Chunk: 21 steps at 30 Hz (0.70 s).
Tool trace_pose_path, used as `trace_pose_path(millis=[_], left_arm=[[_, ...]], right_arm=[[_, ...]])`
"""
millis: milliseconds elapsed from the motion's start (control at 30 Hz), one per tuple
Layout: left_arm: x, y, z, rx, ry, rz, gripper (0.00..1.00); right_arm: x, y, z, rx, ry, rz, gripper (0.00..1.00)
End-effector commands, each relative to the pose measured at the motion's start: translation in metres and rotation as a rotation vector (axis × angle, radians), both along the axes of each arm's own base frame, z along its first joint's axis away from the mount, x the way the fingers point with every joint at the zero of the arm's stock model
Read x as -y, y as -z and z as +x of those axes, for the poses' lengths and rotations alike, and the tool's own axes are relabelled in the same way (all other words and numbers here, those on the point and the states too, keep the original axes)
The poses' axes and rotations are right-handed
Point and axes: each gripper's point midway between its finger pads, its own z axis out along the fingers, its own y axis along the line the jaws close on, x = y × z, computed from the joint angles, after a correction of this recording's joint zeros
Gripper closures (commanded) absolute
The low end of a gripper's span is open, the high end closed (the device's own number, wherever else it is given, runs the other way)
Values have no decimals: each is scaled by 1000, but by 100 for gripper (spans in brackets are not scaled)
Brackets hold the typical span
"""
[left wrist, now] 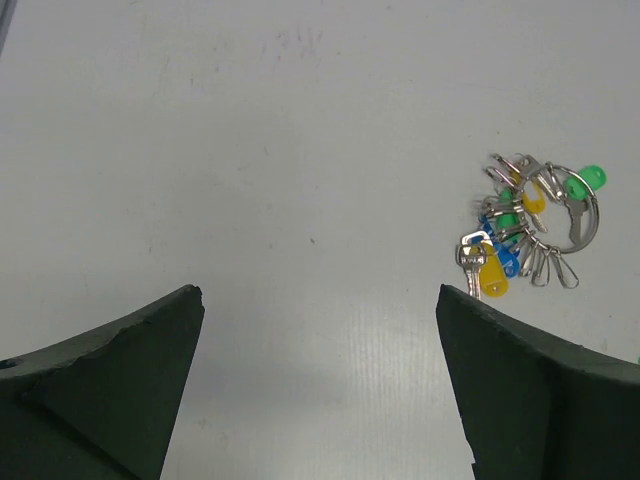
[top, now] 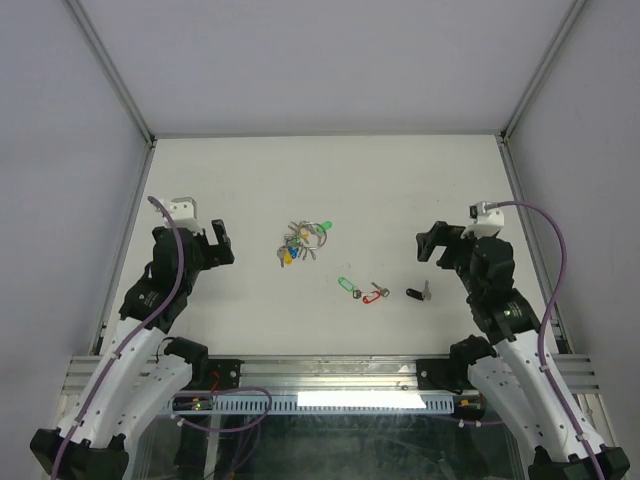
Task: Put the keys on the keyring
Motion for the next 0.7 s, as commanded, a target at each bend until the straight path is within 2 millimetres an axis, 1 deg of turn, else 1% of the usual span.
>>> trace_pose_path(millis=[0,233,400,467,600,667], left_arm=[[-9,-21,12,31,-78,-27,1],[-16,-24,23,11,-136,-28,1],[-17,-28,28,14,-158,-40,1],[-16,-26,30,11,-159,-48,1],[-10,-21,35,-21,-138,-59,1],[-8,-18,36,-31,-134,-67,1]], right_arm=[[-7,-25,5,-9,-8,102,1],[-6,-27,9,-82,19,163,1],[-11,-26,6,-140,6,197,1],[-19,-25,-1,-199,-33,213,1],[-40,-26,-24,-333,-142,269,3],[-45,-31,-34,-353,-175,289,3]])
